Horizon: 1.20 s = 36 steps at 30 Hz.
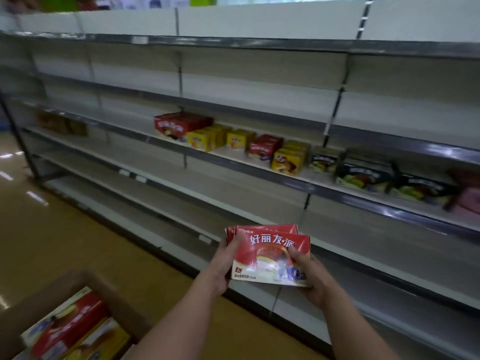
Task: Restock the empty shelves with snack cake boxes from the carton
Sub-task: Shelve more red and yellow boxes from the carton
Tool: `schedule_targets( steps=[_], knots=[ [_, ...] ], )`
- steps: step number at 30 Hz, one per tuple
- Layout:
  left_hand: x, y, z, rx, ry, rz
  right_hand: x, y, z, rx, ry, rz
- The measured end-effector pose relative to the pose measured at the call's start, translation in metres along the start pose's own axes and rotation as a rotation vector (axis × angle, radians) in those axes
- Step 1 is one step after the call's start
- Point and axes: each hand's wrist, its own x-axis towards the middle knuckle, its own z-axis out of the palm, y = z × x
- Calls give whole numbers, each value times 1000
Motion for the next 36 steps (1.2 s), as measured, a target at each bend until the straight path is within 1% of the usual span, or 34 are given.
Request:
schedule_targets(
  steps=[3, 5, 8, 10, 12, 14, 16, 18, 20, 24, 27, 30, 32, 34, 36],
  knots=[
    [6, -3, 53, 36, -99, -74, -20, -11, -46, 54, 100, -58],
    [13, -11, 87, 58, -68, -79, -35, -16, -76, 75, 153, -87],
    [18, -21, 145, 105, 21, -13, -58, -26, -125, 81, 258, -135],
    [21, -24, 181, 150, 53, 27, -75, -32, -161, 111, 296, -155],
    [27, -29, 215, 155, 64, 80, -98, -40, -201, 147, 314, -170],
    [40, -39, 242, 137, 61, 96, -119, -47, -237, 127, 303, -145],
    [50, -51, 278, 177, -1, 88, -137, -54, -270, 117, 265, -140],
    [38, -56, 321, 205, -109, 98, -148, -63, -301, 100, 279, -156],
    [36, -67, 361, 210, -209, 73, -157, -70, -330, 117, 334, -173],
    [40, -95, 436, 207, -315, -38, -172, -76, -393, 159, 463, -188],
    [41, -112, 487, 232, -420, -117, -189, -81, -440, 186, 592, -207],
    [45, -125, 529, 293, -470, -115, -201, -89, -474, 193, 655, -250],
    [52, -134, 555, 330, -524, -107, -205, -96, -493, 174, 667, -260],
    [62, -142, 576, 300, -523, -93, -204, -106, -506, 140, 671, -265],
    [72, -150, 599, 280, -524, -108, -201, -115, -521, 94, 715, -281]
  ],
)
